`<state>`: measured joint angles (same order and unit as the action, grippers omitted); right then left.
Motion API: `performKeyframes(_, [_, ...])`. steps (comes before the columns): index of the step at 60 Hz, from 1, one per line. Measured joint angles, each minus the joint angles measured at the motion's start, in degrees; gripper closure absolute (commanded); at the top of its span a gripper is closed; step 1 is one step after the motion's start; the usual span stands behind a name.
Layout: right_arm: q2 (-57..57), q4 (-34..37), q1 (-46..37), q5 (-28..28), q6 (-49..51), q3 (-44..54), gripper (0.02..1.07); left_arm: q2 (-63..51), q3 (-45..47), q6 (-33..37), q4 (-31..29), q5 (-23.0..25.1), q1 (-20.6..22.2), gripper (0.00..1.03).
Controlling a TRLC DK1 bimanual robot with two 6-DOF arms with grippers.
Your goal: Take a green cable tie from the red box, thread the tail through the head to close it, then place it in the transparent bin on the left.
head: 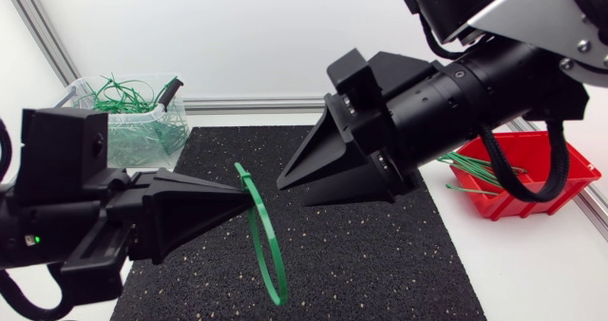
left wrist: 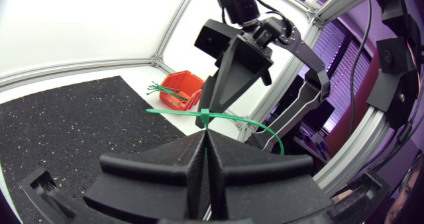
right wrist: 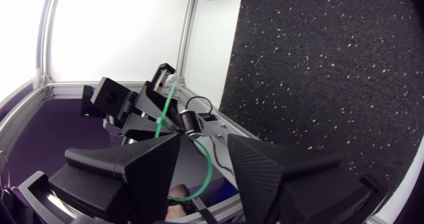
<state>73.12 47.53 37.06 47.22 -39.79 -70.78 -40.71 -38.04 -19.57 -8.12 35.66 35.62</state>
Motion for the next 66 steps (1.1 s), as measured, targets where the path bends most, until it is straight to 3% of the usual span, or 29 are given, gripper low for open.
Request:
performKeyframes(3, [-0.66,1.44,0.00,-2.95,2.03,0.00,0.17,-0.24,-1.11,0.96,-2.12,-1.25,-0.35,1.00])
performKeyframes(6, [-1.27,2.71,0.00,-7.48,4.50,-0.02,0.13,-0.63,-2.58,2.58,-4.63,-3.26,-0.85,1.00])
performKeyframes(17, [-2.93,3.76,-2.14,-20.87,10.78,-0.04,0.07,-3.63,-7.41,9.64,-11.23,-11.82,-5.70,1.00])
performKeyframes(28, [-4.20,5.20,-5.33,-33.29,17.09,0.04,0.07,-6.75,-10.16,17.51,-11.58,-17.97,-15.96,1.00])
performKeyframes(33, [-5.84,4.76,-5.68,-39.82,19.30,0.74,0.07,-9.25,-11.19,20.22,-9.01,-18.95,-22.32,1.00])
performKeyframes(46, [-10.91,2.64,-9.73,-46.86,24.55,3.91,0.07,-18.71,-15.72,24.96,2.54,-22.38,-36.68,1.00])
performKeyframes(55, [-13.25,-1.68,-13.92,-50.29,28.37,7.52,0.07,-26.97,-21.31,27.10,10.91,-25.35,-42.80,1.00])
performKeyframes(66, [-15.80,-3.45,-17.38,-51.21,31.36,10.71,0.07,-37.77,-30.80,28.70,14.80,-28.02,-47.56,1.00])
